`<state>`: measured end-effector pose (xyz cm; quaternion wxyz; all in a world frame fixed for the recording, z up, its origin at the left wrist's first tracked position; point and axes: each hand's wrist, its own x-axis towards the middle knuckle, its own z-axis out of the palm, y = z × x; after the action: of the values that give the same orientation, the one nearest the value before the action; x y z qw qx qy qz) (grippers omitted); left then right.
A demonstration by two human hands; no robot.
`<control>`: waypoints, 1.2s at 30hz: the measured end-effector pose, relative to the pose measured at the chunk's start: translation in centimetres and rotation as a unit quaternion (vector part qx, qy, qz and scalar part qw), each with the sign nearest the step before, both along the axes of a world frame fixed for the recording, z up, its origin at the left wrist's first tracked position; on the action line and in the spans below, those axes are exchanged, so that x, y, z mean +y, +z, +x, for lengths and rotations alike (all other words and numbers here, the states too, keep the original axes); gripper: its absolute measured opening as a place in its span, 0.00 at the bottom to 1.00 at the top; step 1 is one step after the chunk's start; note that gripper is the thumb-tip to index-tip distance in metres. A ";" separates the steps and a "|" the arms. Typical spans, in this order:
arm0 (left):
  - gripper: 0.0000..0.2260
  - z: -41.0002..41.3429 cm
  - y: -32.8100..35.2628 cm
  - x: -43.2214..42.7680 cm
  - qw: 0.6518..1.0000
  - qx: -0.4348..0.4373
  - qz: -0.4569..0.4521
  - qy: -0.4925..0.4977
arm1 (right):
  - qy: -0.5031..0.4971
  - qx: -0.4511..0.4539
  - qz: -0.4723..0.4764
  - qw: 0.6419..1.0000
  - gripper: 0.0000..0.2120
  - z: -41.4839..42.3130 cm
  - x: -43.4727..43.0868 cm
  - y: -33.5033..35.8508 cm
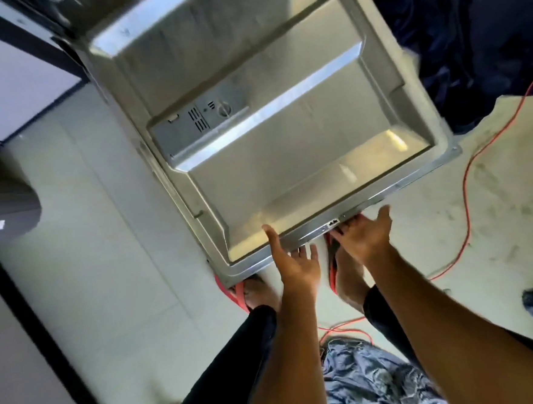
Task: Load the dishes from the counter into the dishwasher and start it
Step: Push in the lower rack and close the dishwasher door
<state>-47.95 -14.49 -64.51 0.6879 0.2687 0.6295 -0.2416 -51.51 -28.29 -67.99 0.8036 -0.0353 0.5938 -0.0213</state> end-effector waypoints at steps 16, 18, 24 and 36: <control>0.31 2.7 25.2 -0.5 0.987 0.001 0.002 0.162 | -0.027 0.058 -0.022 0.998 0.30 3.8 -0.1 23.4; 0.26 4.8 29.3 -0.9 0.985 -0.037 -0.003 0.167 | -0.020 0.043 -0.050 0.998 0.27 6.1 0.1 28.3; 0.21 12.3 39.4 0.0 0.974 -0.171 -0.015 0.150 | 0.008 -0.072 -0.133 0.989 0.19 14.7 0.7 40.8; 0.16 33.3 52.4 1.4 0.920 -0.385 -0.054 0.051 | 0.108 -0.275 -0.287 0.911 0.19 35.4 2.8 53.7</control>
<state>-14.67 -13.07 -12.15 0.9023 0.2704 0.3145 -0.1175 -16.09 -25.46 -14.25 0.8879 -0.3209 0.3099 -0.1127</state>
